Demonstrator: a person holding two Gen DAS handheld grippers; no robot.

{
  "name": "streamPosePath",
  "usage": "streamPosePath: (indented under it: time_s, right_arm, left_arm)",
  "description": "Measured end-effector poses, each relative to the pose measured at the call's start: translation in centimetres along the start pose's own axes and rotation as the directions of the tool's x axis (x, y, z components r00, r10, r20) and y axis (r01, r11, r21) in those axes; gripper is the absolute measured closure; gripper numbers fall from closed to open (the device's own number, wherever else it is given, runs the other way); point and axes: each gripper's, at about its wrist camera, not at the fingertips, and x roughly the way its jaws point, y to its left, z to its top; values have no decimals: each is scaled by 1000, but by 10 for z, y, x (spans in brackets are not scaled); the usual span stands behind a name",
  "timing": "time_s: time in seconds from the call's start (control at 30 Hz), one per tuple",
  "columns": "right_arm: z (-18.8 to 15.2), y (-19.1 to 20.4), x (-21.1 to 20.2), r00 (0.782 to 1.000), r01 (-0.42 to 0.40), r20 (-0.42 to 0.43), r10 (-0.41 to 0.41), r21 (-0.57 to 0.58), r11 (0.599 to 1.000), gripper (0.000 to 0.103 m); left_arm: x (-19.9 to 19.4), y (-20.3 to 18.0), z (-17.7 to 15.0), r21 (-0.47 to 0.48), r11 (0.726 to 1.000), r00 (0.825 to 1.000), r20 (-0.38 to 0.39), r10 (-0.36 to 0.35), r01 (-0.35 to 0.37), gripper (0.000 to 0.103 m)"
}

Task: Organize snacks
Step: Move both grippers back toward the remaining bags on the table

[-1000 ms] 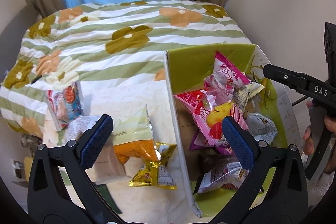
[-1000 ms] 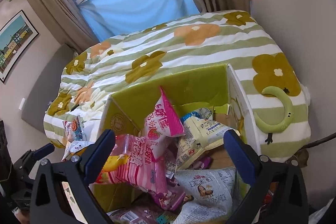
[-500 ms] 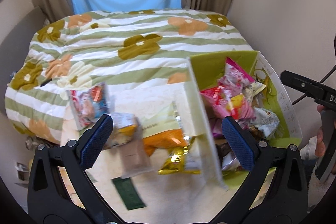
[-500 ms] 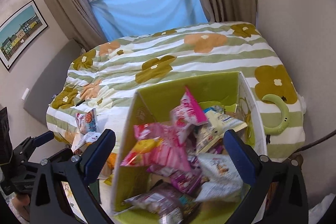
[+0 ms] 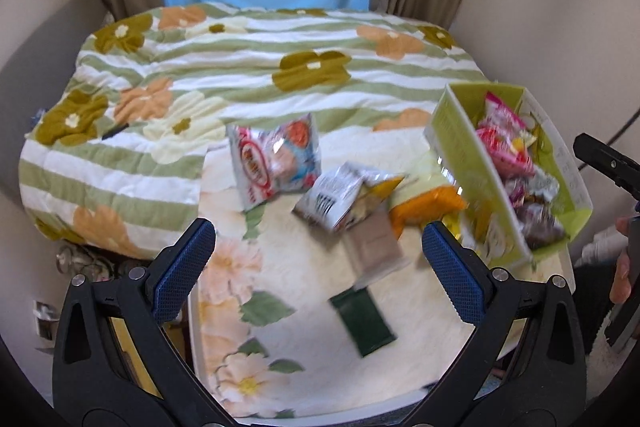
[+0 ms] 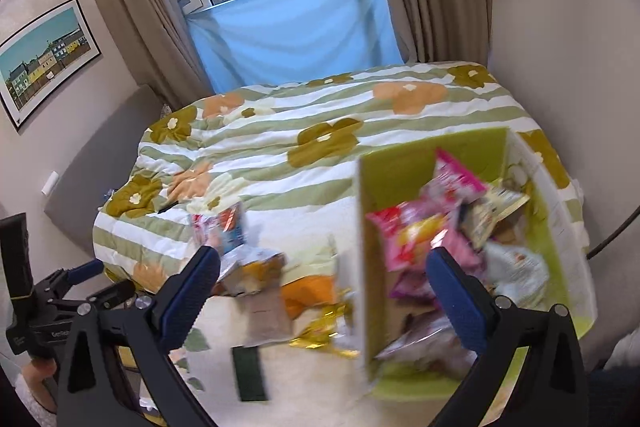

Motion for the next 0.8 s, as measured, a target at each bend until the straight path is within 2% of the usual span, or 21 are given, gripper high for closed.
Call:
streamPosePath:
  time_s: [0.27, 0.47, 0.7, 0.8]
  right_arm:
    - [-51, 43, 21, 999, 48, 0, -48, 74, 996, 1]
    - [-88, 46, 40, 998, 64, 5, -65, 124, 990, 1]
    - [-110, 48, 64, 995, 98, -5, -98, 84, 992, 1]
    - [-117, 43, 78, 996, 88, -7, -87, 83, 993, 1]
  left_arm:
    - [27, 25, -34, 24, 996, 992, -101, -81, 84, 1]
    - [62, 10, -67, -9, 991, 976, -173, -130, 131, 1]
    - [111, -35, -110, -16, 994, 975, -190, -112, 111, 1]
    - [127, -44, -125, -25, 996, 978, -191, -88, 85, 5]
